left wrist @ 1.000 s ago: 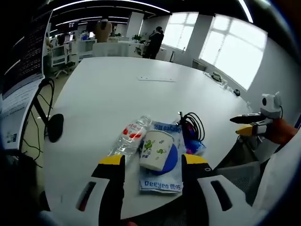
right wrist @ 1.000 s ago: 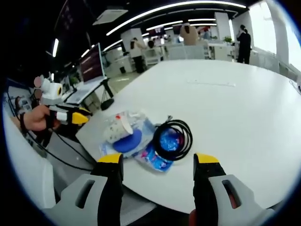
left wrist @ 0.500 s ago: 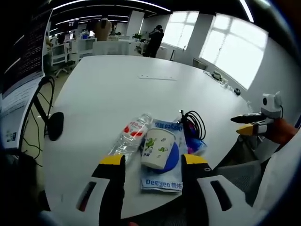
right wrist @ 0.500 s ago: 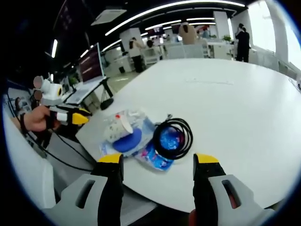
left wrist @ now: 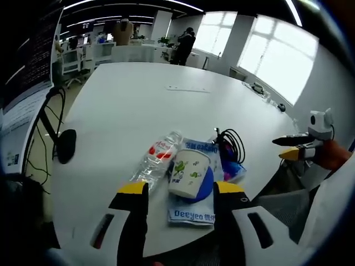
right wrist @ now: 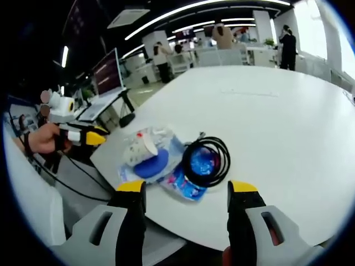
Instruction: Arrange the tabletop items into an orderly group along one side of the table until the central work area is clear of visible clutter.
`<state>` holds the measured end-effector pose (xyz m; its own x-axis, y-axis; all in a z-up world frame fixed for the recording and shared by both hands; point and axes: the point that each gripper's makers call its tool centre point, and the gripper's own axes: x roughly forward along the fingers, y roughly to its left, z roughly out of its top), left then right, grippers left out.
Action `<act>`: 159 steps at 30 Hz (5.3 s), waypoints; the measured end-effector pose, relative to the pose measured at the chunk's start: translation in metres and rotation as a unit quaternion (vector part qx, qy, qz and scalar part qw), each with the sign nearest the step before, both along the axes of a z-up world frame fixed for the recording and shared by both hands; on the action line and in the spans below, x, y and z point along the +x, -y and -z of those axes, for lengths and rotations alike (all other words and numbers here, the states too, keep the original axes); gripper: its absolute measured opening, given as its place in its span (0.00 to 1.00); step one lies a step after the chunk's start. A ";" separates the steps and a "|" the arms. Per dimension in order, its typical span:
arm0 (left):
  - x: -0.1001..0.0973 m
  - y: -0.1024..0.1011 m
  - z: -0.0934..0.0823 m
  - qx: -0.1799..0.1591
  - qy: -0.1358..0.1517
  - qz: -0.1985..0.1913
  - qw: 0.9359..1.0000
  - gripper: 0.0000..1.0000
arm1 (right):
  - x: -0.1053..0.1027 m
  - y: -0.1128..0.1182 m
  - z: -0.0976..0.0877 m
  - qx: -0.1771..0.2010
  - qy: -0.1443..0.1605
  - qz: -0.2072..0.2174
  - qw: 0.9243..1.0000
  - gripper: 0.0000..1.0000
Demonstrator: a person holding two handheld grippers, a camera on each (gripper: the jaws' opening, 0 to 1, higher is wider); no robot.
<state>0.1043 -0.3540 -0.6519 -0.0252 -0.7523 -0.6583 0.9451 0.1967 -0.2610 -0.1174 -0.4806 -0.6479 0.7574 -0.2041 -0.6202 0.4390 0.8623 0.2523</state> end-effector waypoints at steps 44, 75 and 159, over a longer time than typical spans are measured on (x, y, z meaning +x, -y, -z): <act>0.033 0.025 0.021 0.068 0.041 0.029 0.996 0.38 | -0.005 -0.006 0.002 0.005 0.000 0.005 1.000 0.56; 0.047 0.057 0.082 0.152 0.045 0.105 0.982 0.36 | -0.016 -0.001 -0.002 -0.001 0.011 0.029 1.000 0.56; 0.054 0.083 0.105 0.216 0.064 0.166 0.960 0.43 | -0.027 -0.005 0.007 0.016 -0.011 0.030 0.999 0.56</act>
<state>0.1580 -0.4373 -0.7573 -0.1142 -0.3738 -0.9205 0.9934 -0.0567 -0.1002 -0.1449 -0.4759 -0.6547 0.7312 -0.2279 -0.6430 0.4945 0.8264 0.2693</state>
